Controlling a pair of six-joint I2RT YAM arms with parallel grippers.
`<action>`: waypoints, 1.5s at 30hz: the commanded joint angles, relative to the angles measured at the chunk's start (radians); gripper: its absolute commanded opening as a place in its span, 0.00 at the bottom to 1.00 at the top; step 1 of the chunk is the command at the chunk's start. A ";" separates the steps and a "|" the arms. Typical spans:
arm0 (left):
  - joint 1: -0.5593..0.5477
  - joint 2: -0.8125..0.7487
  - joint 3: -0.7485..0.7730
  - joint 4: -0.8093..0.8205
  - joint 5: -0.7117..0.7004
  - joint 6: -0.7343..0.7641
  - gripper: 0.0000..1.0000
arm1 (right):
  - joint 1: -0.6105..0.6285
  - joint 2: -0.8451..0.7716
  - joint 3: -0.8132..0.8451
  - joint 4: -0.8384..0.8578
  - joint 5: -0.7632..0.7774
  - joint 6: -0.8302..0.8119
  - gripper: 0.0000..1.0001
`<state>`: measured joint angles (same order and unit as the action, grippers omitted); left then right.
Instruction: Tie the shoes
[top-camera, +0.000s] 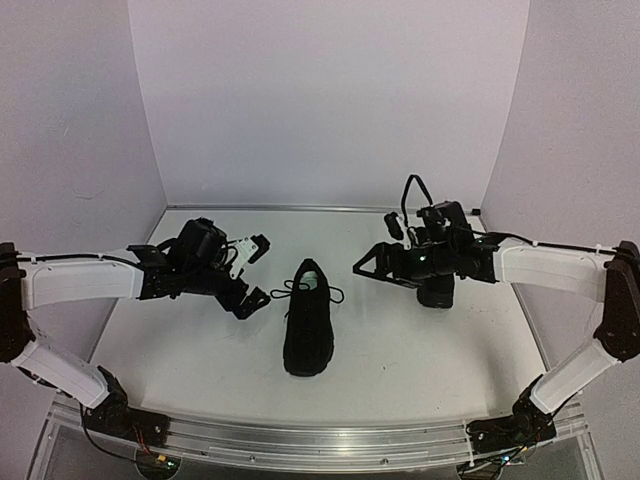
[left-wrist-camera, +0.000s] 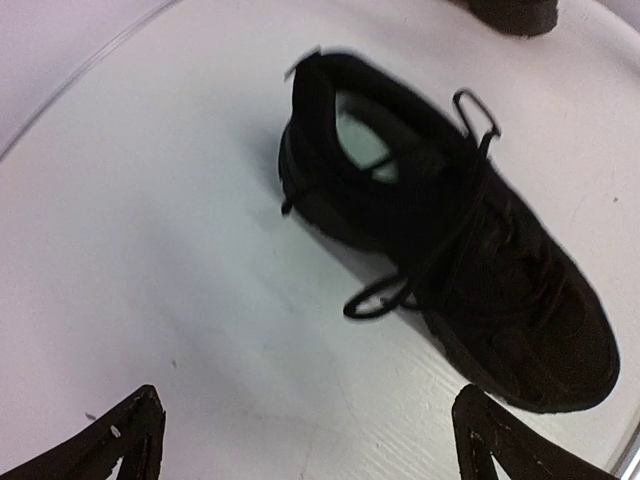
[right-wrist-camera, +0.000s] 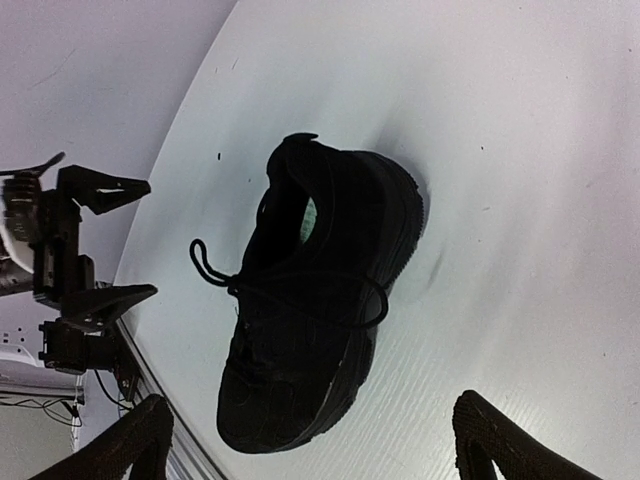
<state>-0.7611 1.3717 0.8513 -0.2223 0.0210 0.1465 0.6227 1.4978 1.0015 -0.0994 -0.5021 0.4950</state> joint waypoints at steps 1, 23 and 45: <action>-0.078 0.033 -0.012 -0.122 -0.091 -0.103 1.00 | -0.018 -0.080 -0.050 -0.037 0.032 0.012 0.98; -0.413 0.684 0.610 0.202 -0.228 -0.109 1.00 | -0.037 -0.483 -0.221 -0.246 0.194 0.179 0.98; -0.012 0.491 0.639 0.060 -0.095 -0.110 0.99 | -0.037 0.034 -0.248 -0.004 0.253 0.132 0.51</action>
<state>-0.7823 1.8037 1.4485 -0.1324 -0.0682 0.0265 0.5892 1.4096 0.6641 -0.1926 -0.3113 0.6713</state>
